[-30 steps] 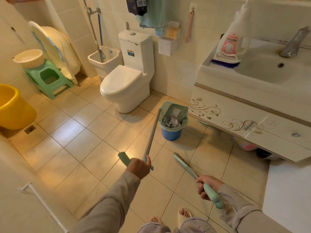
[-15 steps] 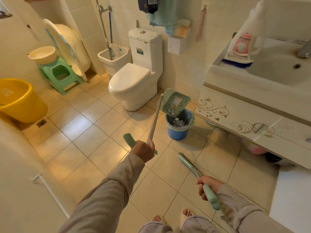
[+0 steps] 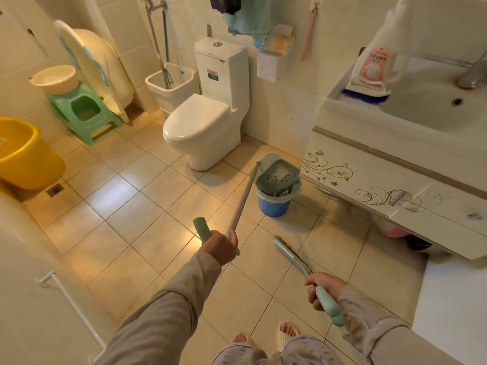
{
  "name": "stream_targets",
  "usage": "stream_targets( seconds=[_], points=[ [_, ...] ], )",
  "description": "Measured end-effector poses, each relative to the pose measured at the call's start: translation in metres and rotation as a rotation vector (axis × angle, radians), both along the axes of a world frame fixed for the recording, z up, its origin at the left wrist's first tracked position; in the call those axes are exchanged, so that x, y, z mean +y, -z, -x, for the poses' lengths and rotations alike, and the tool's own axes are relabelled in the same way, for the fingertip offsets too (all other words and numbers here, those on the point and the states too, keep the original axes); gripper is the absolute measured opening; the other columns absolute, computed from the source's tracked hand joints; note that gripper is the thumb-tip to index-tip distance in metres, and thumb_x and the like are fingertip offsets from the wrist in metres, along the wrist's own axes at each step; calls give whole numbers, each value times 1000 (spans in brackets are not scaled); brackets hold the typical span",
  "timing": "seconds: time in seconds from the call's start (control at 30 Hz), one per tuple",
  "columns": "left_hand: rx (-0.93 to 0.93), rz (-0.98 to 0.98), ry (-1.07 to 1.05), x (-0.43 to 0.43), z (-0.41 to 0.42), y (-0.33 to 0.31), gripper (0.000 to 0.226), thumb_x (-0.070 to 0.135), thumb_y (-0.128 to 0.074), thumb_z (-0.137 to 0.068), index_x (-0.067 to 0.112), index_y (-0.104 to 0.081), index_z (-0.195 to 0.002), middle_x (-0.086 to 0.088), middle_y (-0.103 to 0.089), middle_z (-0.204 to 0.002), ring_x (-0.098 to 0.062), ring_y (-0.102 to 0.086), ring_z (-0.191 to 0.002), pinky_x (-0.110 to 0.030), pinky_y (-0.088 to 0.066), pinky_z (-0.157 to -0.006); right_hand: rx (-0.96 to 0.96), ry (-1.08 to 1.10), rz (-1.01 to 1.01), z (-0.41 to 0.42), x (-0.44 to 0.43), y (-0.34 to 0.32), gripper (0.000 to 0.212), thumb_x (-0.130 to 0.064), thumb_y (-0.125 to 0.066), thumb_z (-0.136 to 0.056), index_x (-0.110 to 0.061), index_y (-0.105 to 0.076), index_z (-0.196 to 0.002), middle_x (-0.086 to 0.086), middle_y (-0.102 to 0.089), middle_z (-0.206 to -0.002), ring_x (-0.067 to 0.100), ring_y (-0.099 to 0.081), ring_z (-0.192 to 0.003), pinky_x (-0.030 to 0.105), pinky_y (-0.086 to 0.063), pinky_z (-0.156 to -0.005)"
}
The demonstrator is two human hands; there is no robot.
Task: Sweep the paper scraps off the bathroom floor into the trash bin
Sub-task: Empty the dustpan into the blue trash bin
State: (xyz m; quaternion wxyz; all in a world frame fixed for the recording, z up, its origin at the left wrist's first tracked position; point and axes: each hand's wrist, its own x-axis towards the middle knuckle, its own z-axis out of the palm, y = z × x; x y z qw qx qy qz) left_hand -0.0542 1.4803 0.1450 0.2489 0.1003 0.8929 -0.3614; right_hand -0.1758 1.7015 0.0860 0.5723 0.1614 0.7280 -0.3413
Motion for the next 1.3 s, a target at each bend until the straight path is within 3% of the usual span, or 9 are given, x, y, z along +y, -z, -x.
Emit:
stream_targets(
  seconds=[0.13, 0.27, 0.47, 0.6, 0.73, 0.9, 1.0, 1.13, 1.3],
  points=[
    [10, 27, 36, -10, 5, -7, 58, -3, -51, -92, -16, -18, -139, -27, -58, -122, -37, -67, -102, -42, -54, -91, -4, 21, 19, -1, 0, -1, 37, -9, -39, -94, -8, -37, -57, 4, -39, -27, 13, -36, -18, 13, -30, -25],
    [48, 0, -79, -13, 2, -6, 57, 1, -48, -95, -15, -16, -140, -25, -63, -115, -36, -67, -102, -41, -54, -92, -3, 38, 23, -3, -1, -3, 32, -8, -38, -93, -7, -38, -61, 3, -38, -26, 12, -35, -17, 12, -30, -25],
    [190, -175, -392, -2, -7, 5, 51, 5, -41, -98, -10, -18, -141, -15, -69, -102, -29, -70, -92, -32, -53, -72, 7, 41, 15, -7, -1, -4, 34, -8, -39, -92, -7, -39, -58, 4, -39, -26, 14, -36, -18, 11, -30, -25],
    [310, -403, -714, 8, -8, 8, 49, 12, -43, -98, -1, -24, -141, -10, -70, -102, -26, -70, -89, -32, -53, -74, 10, -1, -9, -8, 1, -5, 45, -11, -41, -92, -5, -42, -48, 6, -41, -30, 15, -38, -22, 14, -30, -25],
    [580, -732, -1185, 4, -21, 10, 36, 35, -40, -98, 12, -45, -124, -6, -69, -100, -24, -67, -87, -31, -49, -69, 5, -20, -14, -9, 3, -7, 48, -13, -43, -92, -3, -44, -45, 8, -41, -39, 17, -39, -36, 16, -31, -26],
    [805, -931, -1531, -13, -41, 12, 35, 34, -50, -93, 7, -59, -113, -15, -67, -107, -31, -63, -97, -33, -49, -79, -4, 1, 2, -11, 1, -8, 40, -10, -41, -93, -7, -41, -53, 6, -42, -31, 15, -37, -31, 15, -29, -25],
    [760, -904, -1638, -21, -52, 14, 35, 34, -52, -91, 6, -60, -111, -14, -67, -107, -30, -63, -96, -32, -49, -80, -12, -19, -10, -15, -4, -8, 39, -10, -39, -94, -6, -41, -55, 5, -42, -29, 17, -36, -37, 16, -30, -25],
    [579, -834, -1716, -19, -75, 24, 32, 35, -53, -89, 10, -58, -109, -10, -66, -105, -28, -63, -96, -33, -51, -83, -3, -43, -29, -21, -9, -5, 40, -10, -39, -94, -7, -40, -54, 5, -42, -29, 15, -37, -28, 15, -30, -25],
    [442, -837, -1786, -21, -87, 28, 33, 30, -53, -90, 8, -59, -115, -10, -67, -113, -26, -63, -103, -29, -49, -87, -31, 28, -11, -32, -18, 1, 27, -6, -38, -94, -9, -35, -67, 3, -37, -25, 13, -35, -18, 13, -31, -25]
  ],
)
